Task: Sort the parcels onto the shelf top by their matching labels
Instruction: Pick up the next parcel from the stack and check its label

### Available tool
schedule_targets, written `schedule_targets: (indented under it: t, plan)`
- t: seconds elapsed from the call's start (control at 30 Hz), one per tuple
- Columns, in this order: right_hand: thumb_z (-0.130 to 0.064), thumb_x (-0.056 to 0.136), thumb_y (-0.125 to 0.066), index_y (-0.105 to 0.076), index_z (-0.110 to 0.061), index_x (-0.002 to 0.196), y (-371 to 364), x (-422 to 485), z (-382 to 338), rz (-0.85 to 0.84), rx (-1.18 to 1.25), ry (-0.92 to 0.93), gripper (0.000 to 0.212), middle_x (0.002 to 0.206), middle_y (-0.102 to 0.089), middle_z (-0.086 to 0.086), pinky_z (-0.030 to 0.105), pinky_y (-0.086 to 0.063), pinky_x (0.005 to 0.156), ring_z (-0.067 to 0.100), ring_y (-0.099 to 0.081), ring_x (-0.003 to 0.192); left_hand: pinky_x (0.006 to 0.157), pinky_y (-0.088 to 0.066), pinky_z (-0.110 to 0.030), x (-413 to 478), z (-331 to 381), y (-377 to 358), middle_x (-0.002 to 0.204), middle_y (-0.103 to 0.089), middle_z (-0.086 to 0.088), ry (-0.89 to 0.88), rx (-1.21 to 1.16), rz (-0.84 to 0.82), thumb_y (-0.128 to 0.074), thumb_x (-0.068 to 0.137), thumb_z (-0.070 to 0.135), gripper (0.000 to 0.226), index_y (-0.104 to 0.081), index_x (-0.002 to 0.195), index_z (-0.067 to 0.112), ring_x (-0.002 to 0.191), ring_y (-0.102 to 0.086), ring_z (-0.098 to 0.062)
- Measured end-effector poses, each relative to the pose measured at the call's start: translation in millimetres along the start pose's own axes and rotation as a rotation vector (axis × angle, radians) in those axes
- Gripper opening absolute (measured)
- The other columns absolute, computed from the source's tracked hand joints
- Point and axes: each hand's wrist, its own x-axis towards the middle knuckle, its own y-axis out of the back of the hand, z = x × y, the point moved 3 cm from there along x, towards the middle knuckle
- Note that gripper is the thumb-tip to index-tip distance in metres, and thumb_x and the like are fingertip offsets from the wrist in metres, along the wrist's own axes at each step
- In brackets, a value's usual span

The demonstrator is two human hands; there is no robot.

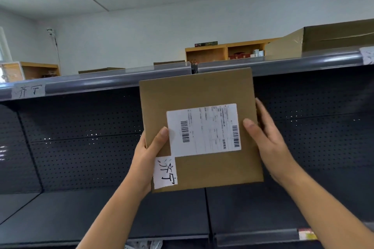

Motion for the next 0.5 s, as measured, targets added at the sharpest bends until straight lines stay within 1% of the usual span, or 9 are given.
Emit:
schedule_targets:
  t: [0.07,0.13,0.23,0.27,0.33,0.37,0.4,0.47,0.5]
  plan:
    - [-0.042,0.095,-0.061,-0.033,-0.038,0.163,-4.4,-11.6,4.0,-0.045,-0.021,-0.010,0.073,0.144,-0.067,-0.021,0.027,-0.059,0.101,0.002,-0.065,0.131,0.086,-0.064,-0.056,-9.9,-1.5,-2.5,0.119,-0.082,-0.008,-0.035,-0.015,0.038,-0.077,0.081,0.050,0.058,-0.063,0.133,0.030,0.103,-0.081,-0.035]
    - [-0.040,0.094,-0.061,-0.041,-0.038,0.156,-1.9,-23.6,5.2,-0.044,-0.022,-0.006,0.066,0.136,-0.070,-0.026,0.017,-0.058,0.092,-0.002,-0.068,0.124,0.082,-0.065,-0.054,-21.1,-4.0,-2.3,0.119,-0.083,-0.007,-0.055,-0.038,0.083,-0.083,0.072,0.057,0.067,-0.064,0.131,0.032,0.101,-0.082,-0.034]
    - [-0.046,0.100,-0.065,-0.048,-0.037,0.151,3.6,-49.7,17.8,-0.005,0.009,-0.060,0.055,0.135,-0.070,-0.026,0.015,-0.056,0.093,0.000,-0.068,0.124,0.087,-0.063,-0.058,-36.6,-10.0,3.0,0.123,-0.081,-0.006,-0.078,-0.154,0.173,-0.076,0.079,0.054,0.066,-0.062,0.139,0.032,0.106,-0.080,-0.036]
    - [-0.050,0.098,-0.067,-0.049,-0.038,0.150,2.5,-60.7,26.2,0.012,0.019,-0.088,0.056,0.136,-0.070,-0.024,0.018,-0.056,0.097,0.002,-0.067,0.127,0.091,-0.061,-0.061,-41.4,-12.9,3.8,0.126,-0.080,-0.006,-0.078,-0.191,0.209,-0.074,0.080,0.054,0.068,-0.060,0.143,0.033,0.110,-0.079,-0.037]
    - [-0.059,0.087,-0.076,-0.050,-0.040,0.150,-6.4,-78.8,39.9,0.045,0.072,-0.141,0.071,0.139,-0.070,-0.017,0.036,-0.051,0.112,0.008,-0.064,0.133,0.097,-0.057,-0.065,-52.1,-19.0,-1.2,0.129,-0.079,-0.005,-0.076,-0.228,0.257,-0.075,0.078,0.058,0.075,-0.058,0.147,0.035,0.114,-0.077,-0.036]
    - [-0.060,0.083,-0.081,-0.050,-0.041,0.151,-13.1,-84.4,46.3,0.088,0.149,-0.171,0.077,0.139,-0.071,-0.014,0.045,-0.047,0.117,0.012,-0.064,0.134,0.097,-0.057,-0.065,-57.5,-22.6,-7.6,0.129,-0.079,-0.004,-0.073,-0.226,0.267,-0.076,0.076,0.061,0.078,-0.057,0.147,0.036,0.114,-0.077,-0.035]
    - [-0.053,0.084,-0.083,-0.050,-0.042,0.150,-21.3,-87.5,51.7,0.148,0.258,-0.201,0.076,0.138,-0.072,-0.012,0.050,-0.045,0.119,0.015,-0.065,0.133,0.096,-0.058,-0.064,-63.3,-26.2,-15.9,0.128,-0.079,-0.003,-0.068,-0.223,0.273,-0.077,0.074,0.063,0.079,-0.056,0.146,0.039,0.113,-0.078,-0.034]
    - [-0.043,0.083,-0.082,-0.051,-0.042,0.148,-39.3,-88.2,53.1,0.267,0.462,-0.257,0.072,0.133,-0.076,-0.009,0.048,-0.049,0.113,0.019,-0.068,0.129,0.093,-0.061,-0.060,-74.4,-34.8,-34.9,0.127,-0.080,-0.001,-0.054,-0.242,0.286,-0.079,0.078,0.062,0.073,-0.054,0.145,0.044,0.108,-0.080,-0.030]
    - [-0.049,0.078,-0.086,-0.052,-0.042,0.146,-48.4,-87.9,51.4,0.309,0.506,-0.284,0.076,0.129,-0.077,-0.009,0.045,-0.052,0.108,0.019,-0.069,0.127,0.091,-0.062,-0.058,-79.5,-38.2,-45.0,0.126,-0.080,0.001,-0.047,-0.268,0.295,-0.076,0.081,0.060,0.069,-0.052,0.145,0.047,0.106,-0.081,-0.028]
